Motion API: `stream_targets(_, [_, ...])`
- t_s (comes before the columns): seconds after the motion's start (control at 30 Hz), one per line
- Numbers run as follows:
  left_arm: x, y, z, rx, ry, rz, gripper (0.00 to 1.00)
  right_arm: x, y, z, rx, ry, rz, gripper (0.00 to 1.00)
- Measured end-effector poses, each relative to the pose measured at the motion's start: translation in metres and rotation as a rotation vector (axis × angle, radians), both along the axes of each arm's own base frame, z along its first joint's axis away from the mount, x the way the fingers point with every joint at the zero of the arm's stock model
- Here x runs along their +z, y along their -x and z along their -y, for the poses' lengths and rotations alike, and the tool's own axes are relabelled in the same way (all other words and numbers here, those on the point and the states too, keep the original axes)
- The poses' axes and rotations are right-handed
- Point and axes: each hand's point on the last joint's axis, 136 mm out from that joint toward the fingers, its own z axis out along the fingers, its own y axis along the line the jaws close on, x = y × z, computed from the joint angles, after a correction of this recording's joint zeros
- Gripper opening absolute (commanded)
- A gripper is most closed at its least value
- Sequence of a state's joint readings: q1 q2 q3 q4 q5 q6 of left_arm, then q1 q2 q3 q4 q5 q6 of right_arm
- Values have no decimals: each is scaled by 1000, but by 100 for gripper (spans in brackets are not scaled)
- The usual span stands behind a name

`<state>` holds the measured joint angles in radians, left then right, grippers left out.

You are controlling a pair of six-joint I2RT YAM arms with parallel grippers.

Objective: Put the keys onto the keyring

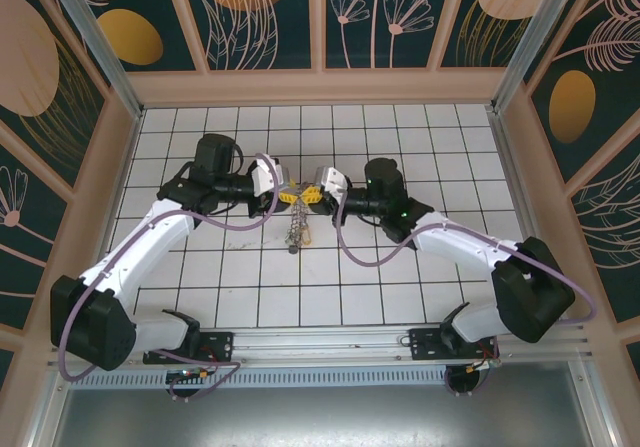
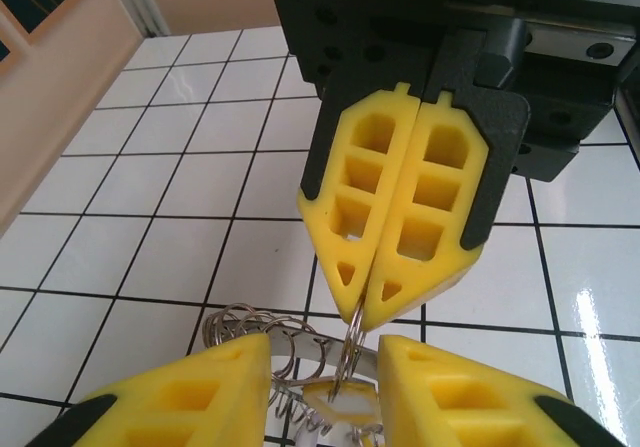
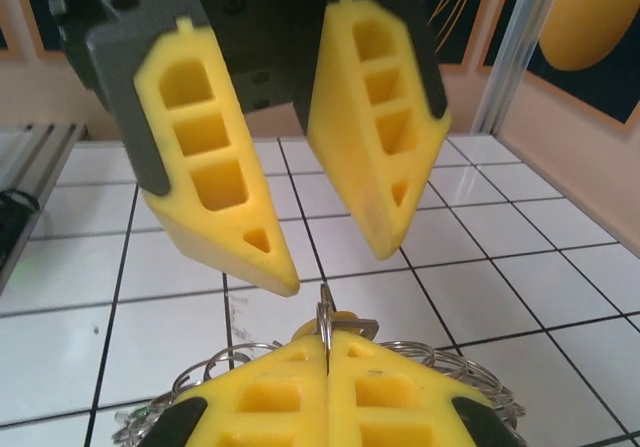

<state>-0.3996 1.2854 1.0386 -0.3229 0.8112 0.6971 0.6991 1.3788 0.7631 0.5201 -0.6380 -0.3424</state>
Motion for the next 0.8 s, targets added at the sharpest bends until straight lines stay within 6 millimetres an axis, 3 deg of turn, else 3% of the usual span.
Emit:
stream_targets(0.27, [1, 2, 2, -16, 14, 3, 21, 21, 3, 3, -13, -123, -5, 0])
stream_targets(0.37, [1, 3, 2, -24, 18, 4, 0, 26, 3, 3, -16, -146, -7, 0])
stream_targets(0.8, [1, 5, 0, -32, 30, 75, 3, 38, 2, 10, -54, -255, -56, 0])
